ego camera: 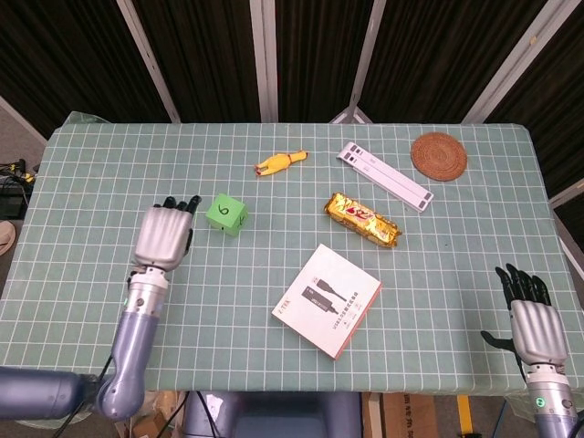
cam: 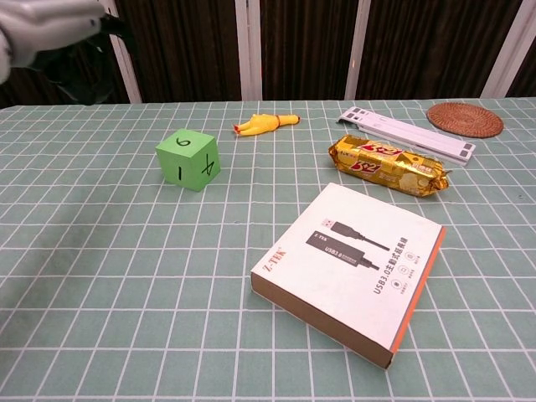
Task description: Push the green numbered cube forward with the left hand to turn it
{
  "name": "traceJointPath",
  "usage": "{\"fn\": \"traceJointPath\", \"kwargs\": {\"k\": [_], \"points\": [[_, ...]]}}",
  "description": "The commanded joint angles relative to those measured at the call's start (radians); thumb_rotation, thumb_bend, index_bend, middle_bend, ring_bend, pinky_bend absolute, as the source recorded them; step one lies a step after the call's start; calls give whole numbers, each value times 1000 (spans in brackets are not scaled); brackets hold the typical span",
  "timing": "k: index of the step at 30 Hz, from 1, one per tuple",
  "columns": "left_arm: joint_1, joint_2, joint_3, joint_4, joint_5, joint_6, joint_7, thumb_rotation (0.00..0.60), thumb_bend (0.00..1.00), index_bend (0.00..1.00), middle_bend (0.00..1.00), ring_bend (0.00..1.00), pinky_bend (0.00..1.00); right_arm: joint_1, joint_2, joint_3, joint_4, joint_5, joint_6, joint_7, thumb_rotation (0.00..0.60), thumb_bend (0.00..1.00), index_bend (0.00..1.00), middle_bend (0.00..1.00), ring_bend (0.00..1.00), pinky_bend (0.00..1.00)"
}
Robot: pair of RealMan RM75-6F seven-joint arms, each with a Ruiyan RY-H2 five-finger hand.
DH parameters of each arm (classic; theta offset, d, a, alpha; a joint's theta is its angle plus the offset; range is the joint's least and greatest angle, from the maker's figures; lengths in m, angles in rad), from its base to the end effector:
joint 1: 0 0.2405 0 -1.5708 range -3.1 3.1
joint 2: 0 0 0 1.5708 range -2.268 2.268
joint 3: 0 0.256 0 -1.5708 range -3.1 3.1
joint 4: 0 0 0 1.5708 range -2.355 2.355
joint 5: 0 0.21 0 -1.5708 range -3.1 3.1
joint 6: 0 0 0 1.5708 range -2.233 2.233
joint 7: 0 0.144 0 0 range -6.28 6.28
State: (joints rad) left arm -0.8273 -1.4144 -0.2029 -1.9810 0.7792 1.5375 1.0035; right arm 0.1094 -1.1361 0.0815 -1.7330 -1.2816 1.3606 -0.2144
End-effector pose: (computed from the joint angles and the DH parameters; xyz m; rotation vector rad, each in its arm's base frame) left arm -0.0909 0.3160 0.0717 -1.5647 -0.6403 -0.7559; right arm -0.3117 -0.1895 0.1386 1.3311 -1.0162 0.7091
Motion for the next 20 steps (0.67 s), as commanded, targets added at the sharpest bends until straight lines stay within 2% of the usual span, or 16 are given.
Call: {"fn": "traceJointPath", "kwargs": {"k": [1,4,9,14,17,20], "points": [[233,179,180,-20,326,118,-365,600,565,232,362,211,390,0,0,0,3,-9,4,5,600,72,43,0,0,0],[342,183,261,101,471,220,-460,600,542,231,325,163,303,-2,1,-2,12,-34,17,19,600,73,43,0,0,0],[488,166,340,226,536,279,-629,600,482,228,251,91,208,-10,1,-6,38,-92,54,62,600,73,43,0,0,0],[546,172,365,303,536,212,-744,600,429,216,201,39,135,-21,8,-9,50,-122,83,83,600,73,43,0,0,0],[548,189,363,302,556,168,-767,600,417,215,194,34,130,-27,16,-8,46,-131,97,86,600,73,43,0,0,0],[563,178,350,324,590,177,-769,600,417,214,197,34,130,-32,19,-5,44,-131,109,87,600,73,43,0,0,0]]}}
